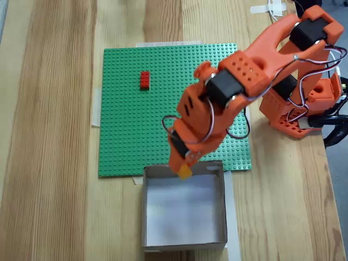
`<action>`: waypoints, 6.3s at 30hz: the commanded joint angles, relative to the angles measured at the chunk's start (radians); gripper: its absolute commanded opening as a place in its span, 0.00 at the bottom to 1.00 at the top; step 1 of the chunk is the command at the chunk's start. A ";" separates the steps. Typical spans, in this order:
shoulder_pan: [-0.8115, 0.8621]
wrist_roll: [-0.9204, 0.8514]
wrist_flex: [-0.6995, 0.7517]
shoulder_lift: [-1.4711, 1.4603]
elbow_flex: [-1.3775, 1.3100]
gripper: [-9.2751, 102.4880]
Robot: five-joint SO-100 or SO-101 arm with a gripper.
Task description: Pick the yellow lego block and put it in the box.
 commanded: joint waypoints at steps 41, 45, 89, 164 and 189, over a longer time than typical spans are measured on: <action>-0.129 0.011 -0.098 -0.492 -0.264 0.11; -0.133 0.015 -0.094 -0.492 -0.261 0.11; -0.040 -0.055 -0.149 -0.103 0.008 0.29; 0.675 -0.120 -0.426 1.379 1.267 0.19; 0.695 -0.173 -0.405 1.545 1.477 0.08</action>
